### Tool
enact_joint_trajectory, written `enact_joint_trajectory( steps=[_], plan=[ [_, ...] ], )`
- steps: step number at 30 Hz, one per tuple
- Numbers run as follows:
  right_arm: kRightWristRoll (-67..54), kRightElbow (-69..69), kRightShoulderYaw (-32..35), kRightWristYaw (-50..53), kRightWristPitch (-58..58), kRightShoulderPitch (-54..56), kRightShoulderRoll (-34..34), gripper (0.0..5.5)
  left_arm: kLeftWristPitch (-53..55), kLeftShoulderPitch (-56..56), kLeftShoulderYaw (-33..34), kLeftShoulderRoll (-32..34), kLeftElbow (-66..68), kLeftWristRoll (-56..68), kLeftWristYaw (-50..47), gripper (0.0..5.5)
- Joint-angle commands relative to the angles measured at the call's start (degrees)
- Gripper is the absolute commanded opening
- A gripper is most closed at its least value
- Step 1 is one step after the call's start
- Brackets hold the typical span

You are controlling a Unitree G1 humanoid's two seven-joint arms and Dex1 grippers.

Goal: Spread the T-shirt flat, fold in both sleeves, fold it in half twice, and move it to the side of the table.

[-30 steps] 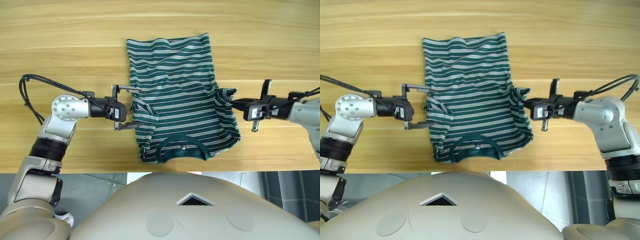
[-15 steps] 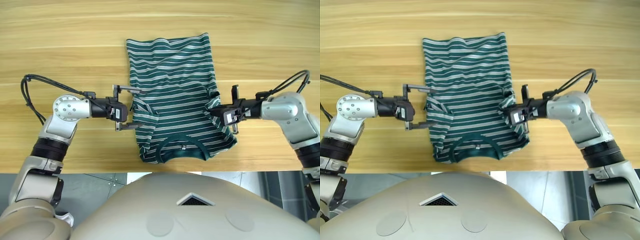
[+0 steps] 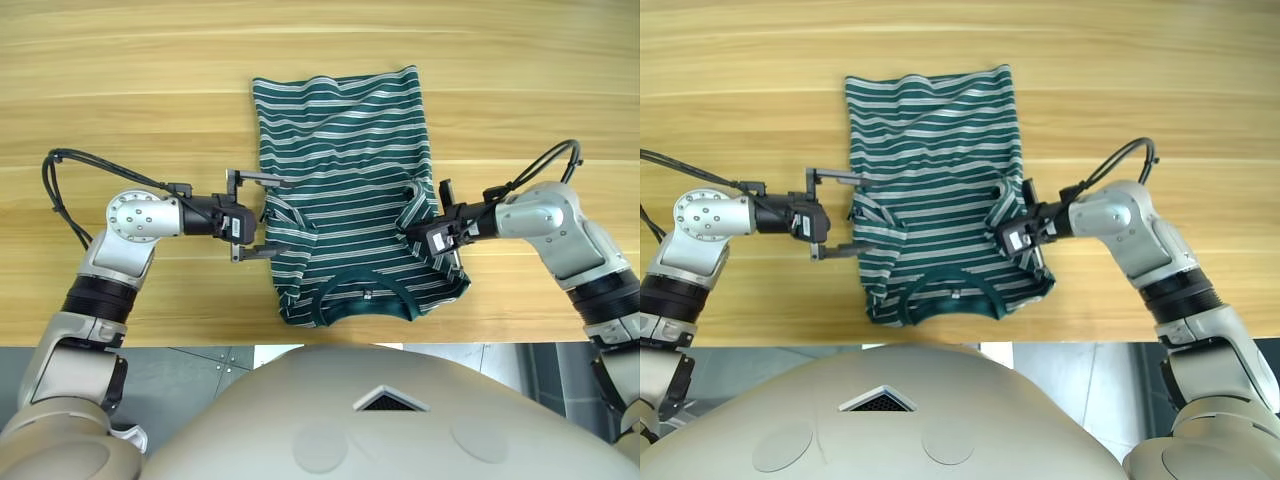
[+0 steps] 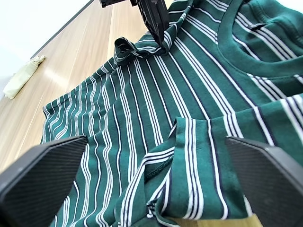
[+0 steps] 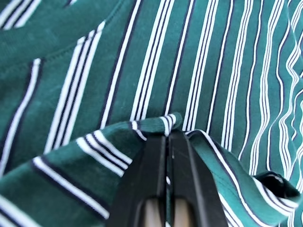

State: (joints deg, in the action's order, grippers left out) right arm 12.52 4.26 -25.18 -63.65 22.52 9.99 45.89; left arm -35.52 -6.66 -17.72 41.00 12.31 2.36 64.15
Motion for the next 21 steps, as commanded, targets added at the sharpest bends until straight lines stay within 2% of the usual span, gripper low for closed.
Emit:
enact_joint_trajectory(
  steps=[1,9,21],
  plan=[
    [0.05,-0.51,0.08,-0.05,-0.13,1.45,-0.52,0.02,0.33,-0.13,-0.57,0.12,-0.98,-0.44,0.09,5.4],
    [-0.79,-0.92,1.27,1.3,-0.41,3.35,-2.34,0.02,0.42,0.16,-0.57,0.14,-1.3,-0.48,-0.03,5.4],
    [1.61,0.54,-0.91,1.0,-0.29,3.84,-3.41,0.02,0.46,0.23,-0.74,0.06,-1.37,-0.44,-0.2,5.4]
  ],
)
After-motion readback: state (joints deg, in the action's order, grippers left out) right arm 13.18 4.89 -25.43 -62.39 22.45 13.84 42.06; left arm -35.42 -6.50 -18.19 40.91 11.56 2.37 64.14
